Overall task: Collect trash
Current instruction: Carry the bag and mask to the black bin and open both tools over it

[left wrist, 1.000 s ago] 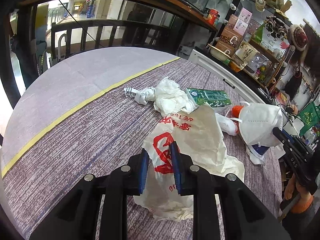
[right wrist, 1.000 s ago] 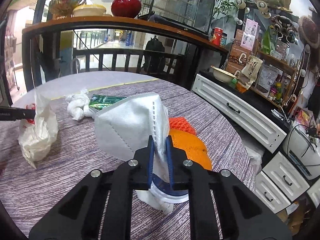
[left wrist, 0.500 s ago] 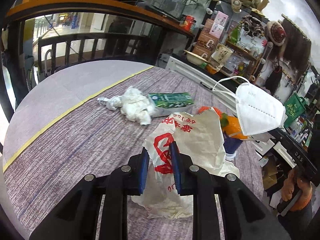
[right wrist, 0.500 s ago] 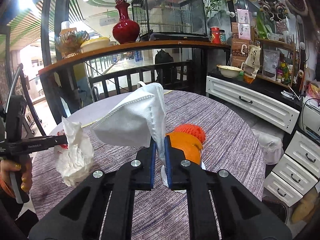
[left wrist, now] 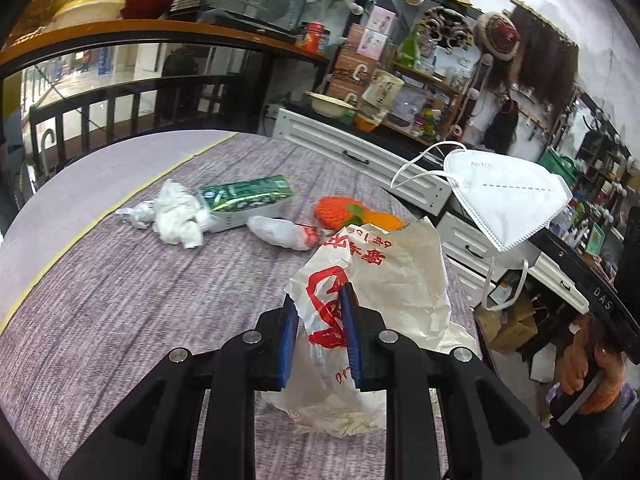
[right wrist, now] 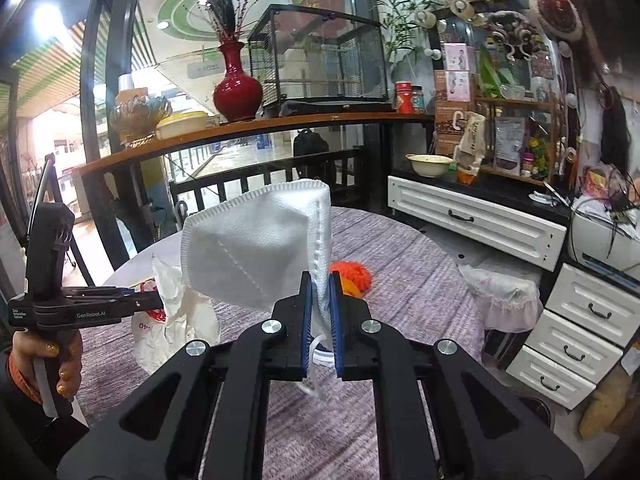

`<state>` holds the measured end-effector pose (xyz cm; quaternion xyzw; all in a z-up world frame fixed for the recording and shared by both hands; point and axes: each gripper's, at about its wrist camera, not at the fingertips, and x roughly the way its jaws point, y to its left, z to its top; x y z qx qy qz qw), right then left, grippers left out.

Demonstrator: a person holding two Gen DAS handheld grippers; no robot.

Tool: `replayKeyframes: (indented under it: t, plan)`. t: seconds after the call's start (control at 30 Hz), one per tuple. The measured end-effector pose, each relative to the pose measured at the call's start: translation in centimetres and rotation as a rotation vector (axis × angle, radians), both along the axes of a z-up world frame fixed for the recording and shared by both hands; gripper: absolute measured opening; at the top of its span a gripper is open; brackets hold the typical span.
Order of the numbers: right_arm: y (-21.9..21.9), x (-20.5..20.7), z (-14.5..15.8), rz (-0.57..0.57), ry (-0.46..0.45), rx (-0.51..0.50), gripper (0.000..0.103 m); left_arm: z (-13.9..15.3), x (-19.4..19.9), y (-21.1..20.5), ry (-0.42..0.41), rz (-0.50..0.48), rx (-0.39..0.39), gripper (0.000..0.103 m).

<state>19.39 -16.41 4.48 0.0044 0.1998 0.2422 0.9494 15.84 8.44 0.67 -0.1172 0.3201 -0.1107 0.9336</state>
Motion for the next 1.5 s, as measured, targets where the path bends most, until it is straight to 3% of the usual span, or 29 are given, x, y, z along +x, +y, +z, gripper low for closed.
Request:
replayKeyframes:
  t: [0.4,0.67,0.77,1.07,1.5]
  plan:
    - [-7.7,-2.9,-1.8,-0.155,0.006,0.009,0.009,-0.4,0.4,-7.5,0.015,-0.144,0.043,0.022]
    - [-14.2,-3.2,-4.9,-0.321,0.062,-0.002,0.009,-0.6,0.9,-12.4,0.02,-0.232,0.044,0.022]
    - [-16.2,-3.1,-6.2,-0.402,0.067,-0.052,0.009,-0.8,1.1,-14.3,0.025,-0.26,0.036,0.022]
    - [-20.6,-0.5,-13.3,-0.521,0.242,-0.092,0.009,-1.4,1.5,-18.9,0.04,-0.326,0.032,0.022]
    - [-23.4,1.6,-22.6,-0.573,0.486,-0.052,0.01,-3.1,2.4,-23.5,0.101,-0.385,0.028,0.022]
